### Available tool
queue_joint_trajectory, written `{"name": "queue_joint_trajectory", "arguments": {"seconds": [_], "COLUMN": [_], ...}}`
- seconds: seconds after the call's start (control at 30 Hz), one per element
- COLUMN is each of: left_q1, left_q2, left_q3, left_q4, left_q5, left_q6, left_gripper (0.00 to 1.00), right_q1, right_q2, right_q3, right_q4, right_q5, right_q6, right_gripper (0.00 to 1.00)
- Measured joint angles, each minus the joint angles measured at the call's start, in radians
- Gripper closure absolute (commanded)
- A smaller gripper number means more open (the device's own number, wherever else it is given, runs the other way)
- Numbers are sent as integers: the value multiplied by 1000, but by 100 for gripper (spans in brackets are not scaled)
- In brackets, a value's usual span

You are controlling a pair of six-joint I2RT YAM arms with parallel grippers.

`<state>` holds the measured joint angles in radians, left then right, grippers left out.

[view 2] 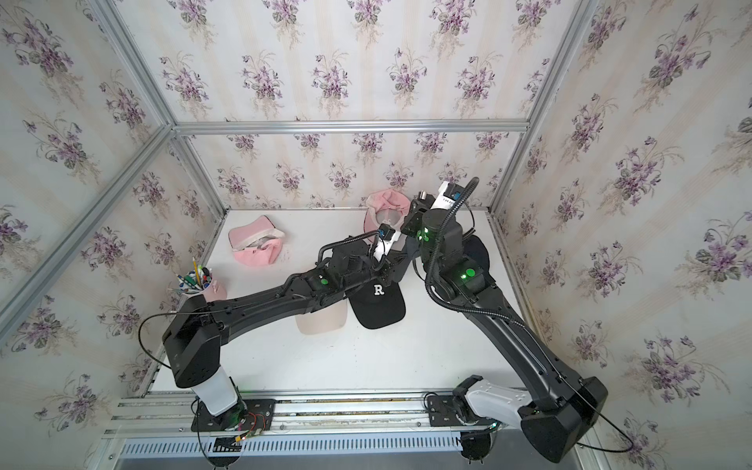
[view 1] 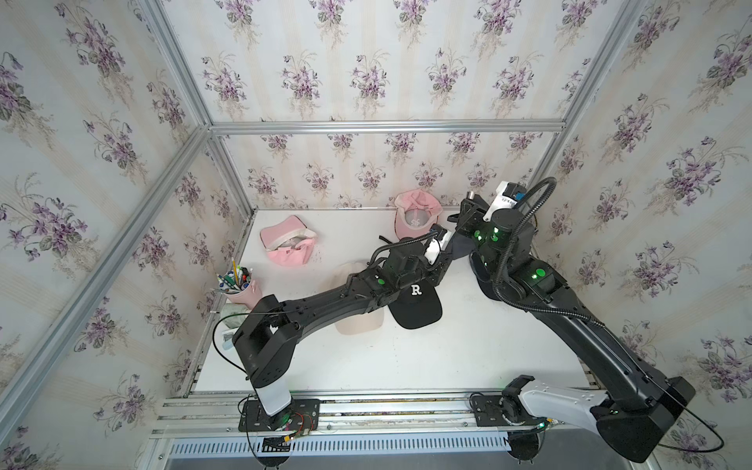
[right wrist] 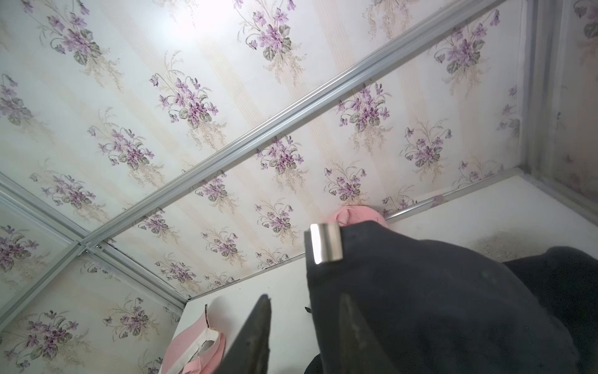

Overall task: Open the adjustable buckle of the baseball cap
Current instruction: Place the baseball cap at the center of the board.

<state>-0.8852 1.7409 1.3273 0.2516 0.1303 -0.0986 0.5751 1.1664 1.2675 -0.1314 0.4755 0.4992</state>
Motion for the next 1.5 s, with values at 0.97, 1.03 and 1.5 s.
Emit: {"name": "queue_joint_trajectory", "arguments": {"seconds": [0.97,1.03,1.5], "left_q1": [-40,-48,-66], "left_q2": [401,433,445], "left_q3": [-29,-16,15], "left_q4": [505,541,389], "left_q5": [-97,-113,-163], "left_q6": [-825,-861,-969], "left_gripper": [100,100,76], "right_q1": [-19,-19,-19], "right_q2": [-362,-369,-372], "right_q3": [-98,-109,-162], "right_q4": [-240,-244,-244], "right_q5": [-64,-68,-100], "right_q6": [-264,-268,-292], "right_gripper": [38,38,37]}}
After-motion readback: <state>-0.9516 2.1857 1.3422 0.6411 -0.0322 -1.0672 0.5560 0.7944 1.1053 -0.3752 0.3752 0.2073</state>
